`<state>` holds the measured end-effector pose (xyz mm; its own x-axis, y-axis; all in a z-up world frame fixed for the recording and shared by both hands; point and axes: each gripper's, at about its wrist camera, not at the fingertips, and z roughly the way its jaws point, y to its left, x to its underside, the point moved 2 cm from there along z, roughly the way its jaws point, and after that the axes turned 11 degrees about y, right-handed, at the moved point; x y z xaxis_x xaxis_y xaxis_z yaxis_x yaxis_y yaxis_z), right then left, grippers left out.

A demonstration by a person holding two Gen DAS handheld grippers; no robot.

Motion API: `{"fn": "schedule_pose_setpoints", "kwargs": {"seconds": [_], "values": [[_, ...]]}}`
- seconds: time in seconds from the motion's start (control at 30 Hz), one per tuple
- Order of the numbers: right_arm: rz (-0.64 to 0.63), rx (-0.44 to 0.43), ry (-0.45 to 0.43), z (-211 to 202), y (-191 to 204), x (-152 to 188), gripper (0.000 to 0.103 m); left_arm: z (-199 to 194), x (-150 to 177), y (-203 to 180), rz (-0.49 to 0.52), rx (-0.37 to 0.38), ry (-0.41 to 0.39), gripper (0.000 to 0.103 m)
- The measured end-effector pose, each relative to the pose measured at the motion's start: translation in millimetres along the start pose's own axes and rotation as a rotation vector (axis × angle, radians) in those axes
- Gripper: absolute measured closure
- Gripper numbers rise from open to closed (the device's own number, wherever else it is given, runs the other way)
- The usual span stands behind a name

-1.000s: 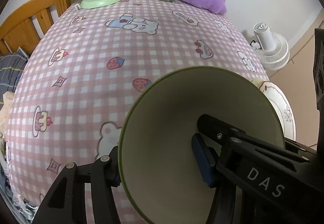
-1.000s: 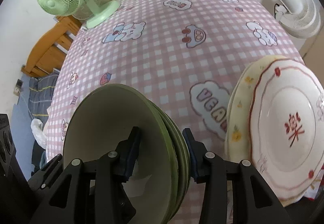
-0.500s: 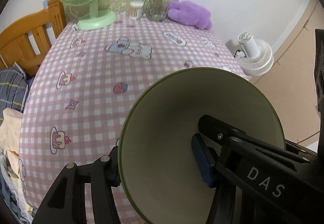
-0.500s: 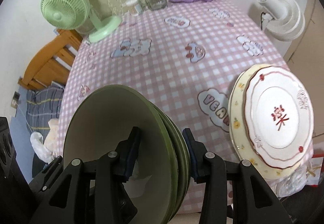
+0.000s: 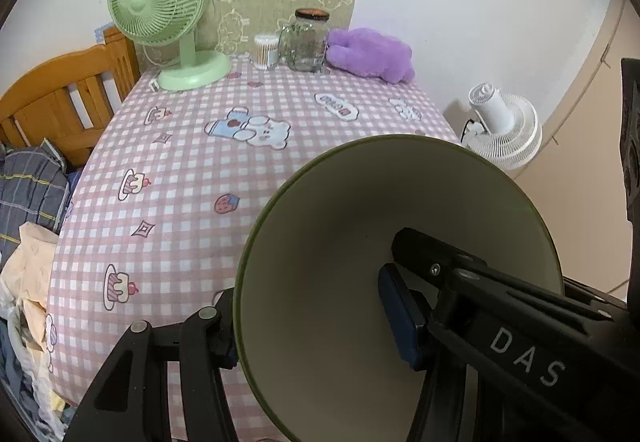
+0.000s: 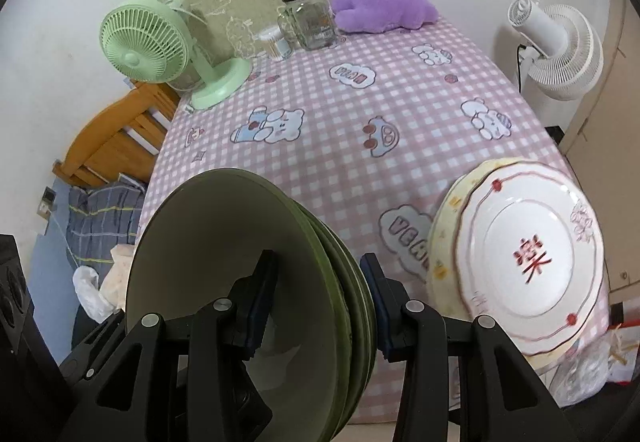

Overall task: Organize plates and bowls
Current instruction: 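Carry the nested bowls with both grippers over the flowered plate stack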

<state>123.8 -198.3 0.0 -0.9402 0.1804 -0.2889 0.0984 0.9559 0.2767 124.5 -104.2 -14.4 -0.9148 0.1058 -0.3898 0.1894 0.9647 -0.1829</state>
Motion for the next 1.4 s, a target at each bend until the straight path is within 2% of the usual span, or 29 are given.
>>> {"fn": "schedule_pose_setpoints", "kwargs": {"seconds": [0.57,1.07,1.4], "values": [[-0.095,-0.038,0.008,-27,-58,-17,0.057,5,-5,-66,-0.076,-0.046,-0.042,0.045],[-0.130,-0.017,0.017,-40,-120,-28,0.057,26,-7,-126,-0.115,-0.031,-0.050,0.045],[-0.129,0.042,0.038,-38,-156,-27,0.057,48,-3,-154,-0.124,0.013,-0.020,0.045]]}}
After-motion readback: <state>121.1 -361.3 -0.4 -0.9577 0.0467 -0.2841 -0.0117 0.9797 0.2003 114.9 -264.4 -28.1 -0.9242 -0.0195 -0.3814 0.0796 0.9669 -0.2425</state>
